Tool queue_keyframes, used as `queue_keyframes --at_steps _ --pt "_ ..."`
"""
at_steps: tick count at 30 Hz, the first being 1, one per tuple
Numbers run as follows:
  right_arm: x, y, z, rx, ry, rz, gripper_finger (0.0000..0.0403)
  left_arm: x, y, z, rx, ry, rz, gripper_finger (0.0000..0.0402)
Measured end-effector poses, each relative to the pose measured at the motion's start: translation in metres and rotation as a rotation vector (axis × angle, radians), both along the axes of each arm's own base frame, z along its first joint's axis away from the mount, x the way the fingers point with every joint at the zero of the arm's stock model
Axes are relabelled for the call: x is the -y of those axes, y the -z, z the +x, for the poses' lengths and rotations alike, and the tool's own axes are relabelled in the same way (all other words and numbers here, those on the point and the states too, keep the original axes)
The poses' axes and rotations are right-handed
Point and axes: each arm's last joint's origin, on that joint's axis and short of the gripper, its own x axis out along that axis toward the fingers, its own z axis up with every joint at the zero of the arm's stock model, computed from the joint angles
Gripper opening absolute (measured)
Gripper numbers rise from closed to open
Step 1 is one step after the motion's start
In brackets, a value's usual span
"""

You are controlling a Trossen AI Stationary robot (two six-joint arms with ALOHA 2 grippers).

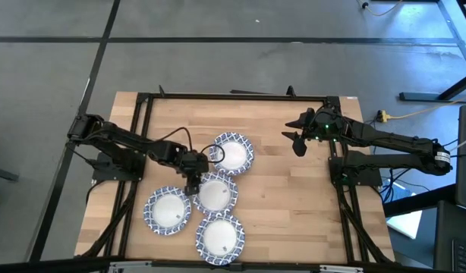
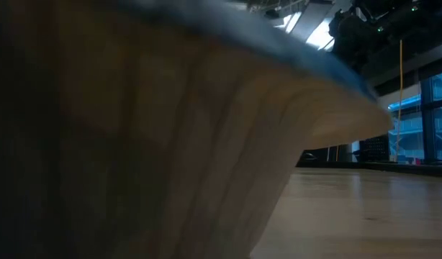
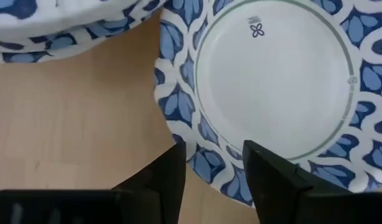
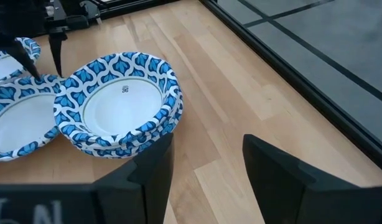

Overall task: Nest bowls inside each other
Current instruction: Stack the blue patterned bowl on the stacked blue patterned bowls

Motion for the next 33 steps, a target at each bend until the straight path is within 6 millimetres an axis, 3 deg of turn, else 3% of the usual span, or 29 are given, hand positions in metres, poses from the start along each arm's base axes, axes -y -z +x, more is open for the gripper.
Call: queue_keyframes --at_steps 14,24,33 --pt "0.0000 0.0000 0.0000 -0.005 -0.008 -0.013 0.0193 -0.0047 0.0014 0.0010 -0.010 -0.125 0.011 0.0152" --pt "-0.0001 0.0003 -0.0002 -0.011 -0.011 -0.017 0.0193 -0.0047 0.0015 0.0016 -0.008 -0.122 0.000 0.0152" --pt "0.0000 0.0002 -0.0001 -0.010 -0.012 -0.020 0.0193 -0.0051 0.0016 0.0016 -0.006 -0.129 0.013 0.0197"
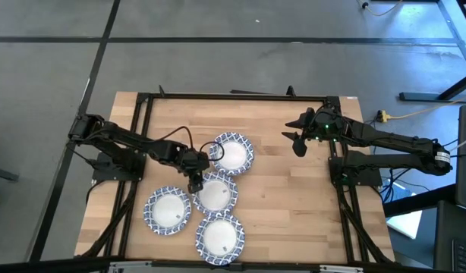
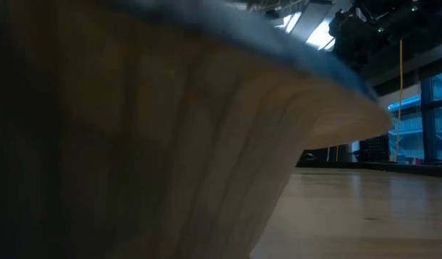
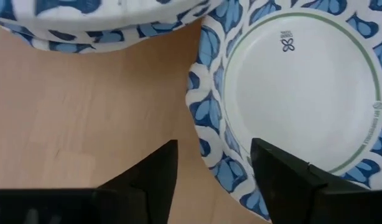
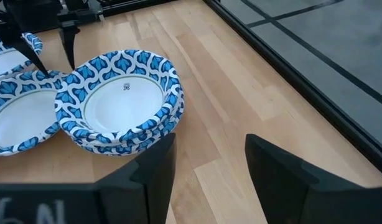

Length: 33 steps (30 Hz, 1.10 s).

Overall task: Nest bowls inside each other
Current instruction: Stack the blue patterned bowl on the stacked blue patterned bowls

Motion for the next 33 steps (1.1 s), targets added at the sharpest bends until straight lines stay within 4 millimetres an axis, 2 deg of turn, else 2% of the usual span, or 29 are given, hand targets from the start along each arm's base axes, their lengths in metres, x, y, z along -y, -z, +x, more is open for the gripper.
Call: queue_keyframes --at_steps 9,25,33 --pt "0.000 0.000 0.000 0.001 0.000 0.000 0.0193 -0.001 0.000 0.000 0.002 0.014 0.032 0.0251" --pt "0.000 0.000 0.000 0.000 -0.001 -0.002 0.0193 -0.002 0.005 0.005 0.008 -0.017 0.041 0.0250" --pt "0.000 0.000 0.000 -0.002 -0.001 -0.002 0.0193 -0.004 0.010 0.008 0.010 -0.058 0.130 0.0249"
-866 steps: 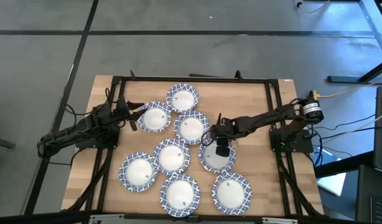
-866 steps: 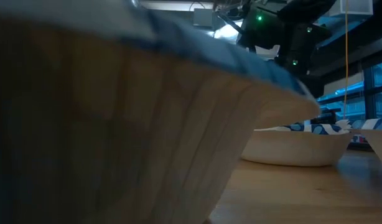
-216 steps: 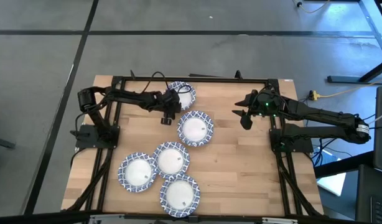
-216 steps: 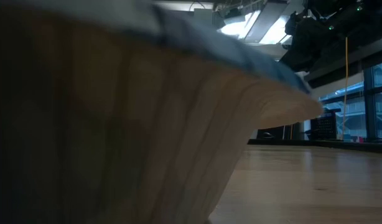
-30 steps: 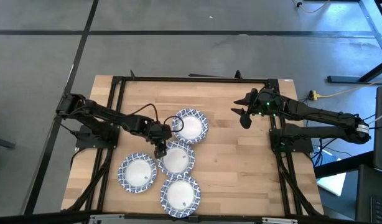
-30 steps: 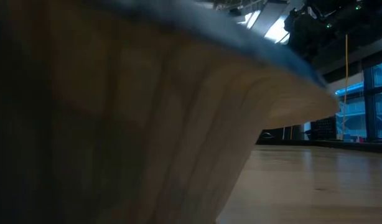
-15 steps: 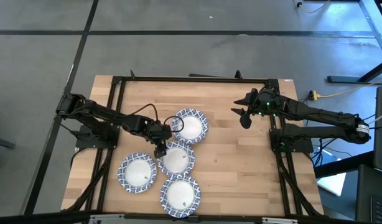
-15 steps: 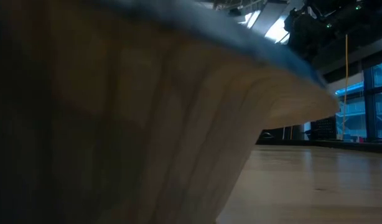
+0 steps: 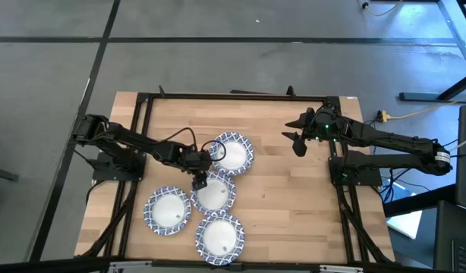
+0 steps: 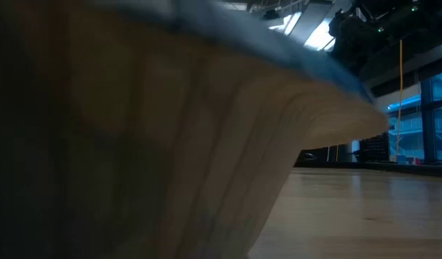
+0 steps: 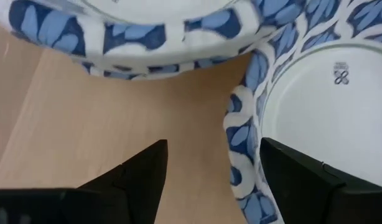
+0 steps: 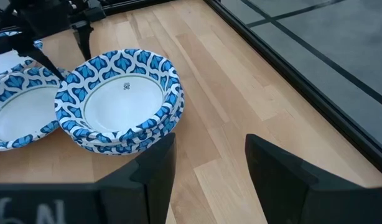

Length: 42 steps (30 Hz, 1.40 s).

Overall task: Nest bowls inside each other
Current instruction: Stack the blue patterned bowl on the stacked blue patterned bowls

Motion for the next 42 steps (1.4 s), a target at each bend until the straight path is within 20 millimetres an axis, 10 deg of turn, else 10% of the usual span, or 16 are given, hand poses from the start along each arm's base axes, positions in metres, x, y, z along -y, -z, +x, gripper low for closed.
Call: queue_keyframes --at_steps 25,42 --pt "0.000 0.000 0.000 0.003 0.000 0.001 0.0193 0.003 0.016 0.004 -0.058 0.029 -0.064 0.0229" --pt "0.000 -0.001 0.000 0.007 0.001 0.001 0.0193 0.001 0.015 0.005 -0.050 0.017 -0.086 0.0072"
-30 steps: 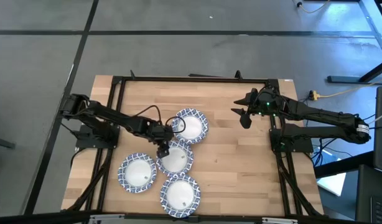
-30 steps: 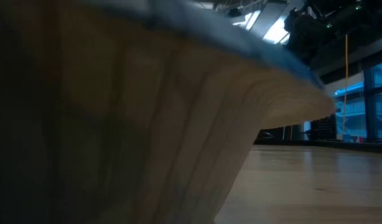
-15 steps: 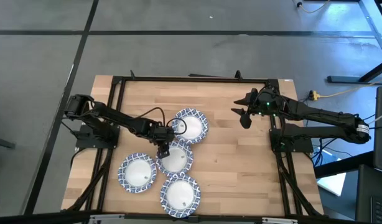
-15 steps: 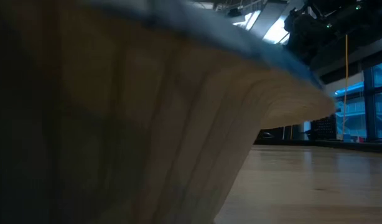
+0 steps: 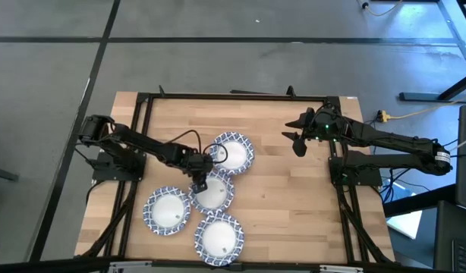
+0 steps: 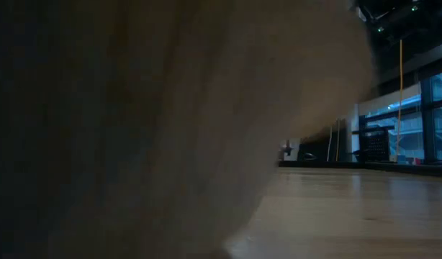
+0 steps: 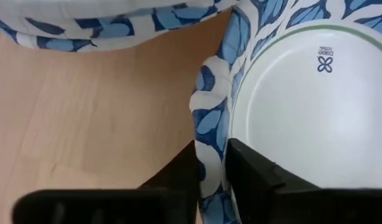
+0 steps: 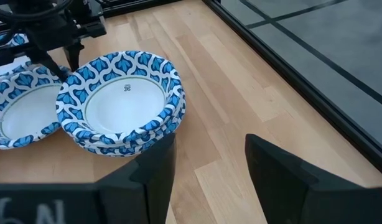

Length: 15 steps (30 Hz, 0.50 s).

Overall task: Nest bowls inside each other
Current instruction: Stack the blue patterned bowl on the stacked blue patterned bowls

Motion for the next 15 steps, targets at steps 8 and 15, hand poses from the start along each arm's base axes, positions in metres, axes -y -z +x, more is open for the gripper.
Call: queue_keyframes --at_steps 8,15 --pt "0.000 0.000 0.000 0.000 0.000 0.000 0.0193 -0.013 -0.003 0.001 0.013 -0.050 -0.056 0.0009" --pt "0.000 0.000 0.000 -0.009 -0.015 -0.023 0.0193 -0.024 -0.013 -0.003 0.038 -0.089 -0.058 0.0002"
